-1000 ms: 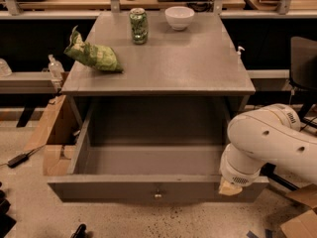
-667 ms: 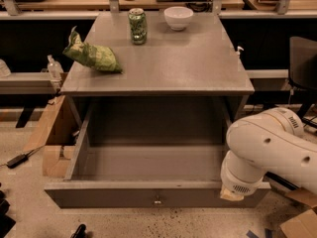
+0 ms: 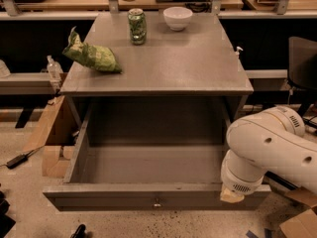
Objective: Open top drawer
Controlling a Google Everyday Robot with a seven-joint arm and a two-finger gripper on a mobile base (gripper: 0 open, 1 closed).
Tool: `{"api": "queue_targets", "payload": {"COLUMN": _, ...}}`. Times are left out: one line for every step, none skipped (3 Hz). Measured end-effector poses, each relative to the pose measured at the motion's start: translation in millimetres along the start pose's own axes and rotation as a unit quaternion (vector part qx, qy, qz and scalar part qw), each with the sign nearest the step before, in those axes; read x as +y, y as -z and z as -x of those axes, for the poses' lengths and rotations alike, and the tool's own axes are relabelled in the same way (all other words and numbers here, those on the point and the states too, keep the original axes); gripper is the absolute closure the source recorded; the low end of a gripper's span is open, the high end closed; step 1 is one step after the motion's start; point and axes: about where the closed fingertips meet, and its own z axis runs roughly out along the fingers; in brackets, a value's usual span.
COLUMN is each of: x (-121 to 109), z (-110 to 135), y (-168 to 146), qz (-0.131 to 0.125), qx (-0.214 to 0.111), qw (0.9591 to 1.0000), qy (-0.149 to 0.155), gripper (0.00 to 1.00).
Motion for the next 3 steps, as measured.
{"api": "queue_targets", "payload": {"x": 0.2, "z": 0.0, "y": 0.4, "qz": 0.0, "qx": 0.0, "qw": 1.0, "qy": 0.0, "gripper": 0.27}}
{"api": "queue_targets", "payload": {"x": 0.2, "z": 0.0, "y": 0.4, "qz": 0.0, "qx": 0.0, "qw": 1.0, "qy": 0.0, "gripper": 0.04}}
{"api": "queue_targets", "payload": {"x": 0.4, "z": -0.1, "y": 0.4, "qz": 0.0, "qx": 0.0, "qw": 1.0, "qy": 0.0, "gripper": 0.0}}
